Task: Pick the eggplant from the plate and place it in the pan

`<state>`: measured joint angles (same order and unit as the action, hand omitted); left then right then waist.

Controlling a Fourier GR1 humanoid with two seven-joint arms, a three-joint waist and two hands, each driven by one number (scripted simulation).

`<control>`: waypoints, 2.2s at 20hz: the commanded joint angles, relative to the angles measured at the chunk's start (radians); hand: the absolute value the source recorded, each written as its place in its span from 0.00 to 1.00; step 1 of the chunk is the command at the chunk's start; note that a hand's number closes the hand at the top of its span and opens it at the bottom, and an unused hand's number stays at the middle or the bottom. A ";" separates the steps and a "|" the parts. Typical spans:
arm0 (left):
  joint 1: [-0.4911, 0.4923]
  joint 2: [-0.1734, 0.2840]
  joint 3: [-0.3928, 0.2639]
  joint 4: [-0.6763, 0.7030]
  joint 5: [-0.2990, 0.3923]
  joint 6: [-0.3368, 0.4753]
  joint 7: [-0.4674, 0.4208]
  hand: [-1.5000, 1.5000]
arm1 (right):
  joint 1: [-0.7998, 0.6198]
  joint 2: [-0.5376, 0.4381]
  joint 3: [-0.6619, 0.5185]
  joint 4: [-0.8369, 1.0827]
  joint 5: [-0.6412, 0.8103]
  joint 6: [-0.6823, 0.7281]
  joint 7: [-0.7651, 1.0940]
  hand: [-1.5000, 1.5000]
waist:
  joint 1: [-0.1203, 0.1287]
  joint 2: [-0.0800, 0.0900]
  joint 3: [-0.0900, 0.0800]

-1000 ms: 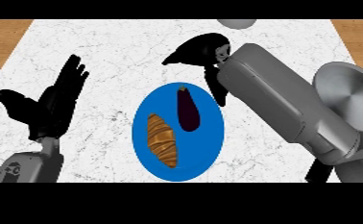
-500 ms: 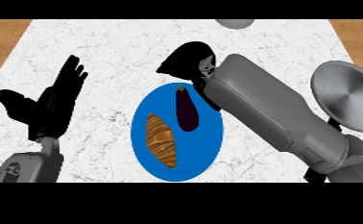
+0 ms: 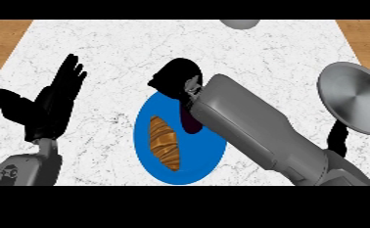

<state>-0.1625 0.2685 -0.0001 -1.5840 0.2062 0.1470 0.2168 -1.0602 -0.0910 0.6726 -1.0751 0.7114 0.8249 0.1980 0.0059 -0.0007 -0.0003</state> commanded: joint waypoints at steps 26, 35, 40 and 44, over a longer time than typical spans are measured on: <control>0.027 -0.065 0.028 -0.030 -0.059 -0.029 0.008 0.50 | 0.033 0.091 -0.026 0.387 0.202 -0.245 -0.174 0.00 | 0.014 0.003 0.000; -0.098 -0.049 0.051 0.044 -0.054 -0.054 0.049 0.50 | 0.036 0.091 0.121 0.477 0.133 -0.356 -0.290 1.00 | 0.028 0.012 0.000; -0.036 -0.071 0.028 -0.022 -0.090 -0.032 0.050 0.50 | 0.095 0.090 0.157 0.440 0.104 -0.418 -0.257 1.00 | 0.026 0.006 0.000; -0.011 -0.075 0.059 0.028 -0.063 -0.072 -0.027 0.50 | 0.039 0.090 0.103 0.507 0.106 -0.419 -0.332 1.00 | 0.017 0.006 0.000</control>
<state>-0.1899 0.1983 0.0454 -1.5732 0.1372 0.0916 0.2289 -1.0147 -0.0119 0.7954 -0.6203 0.8213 0.4237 -0.0843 0.0287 -0.0020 -0.0004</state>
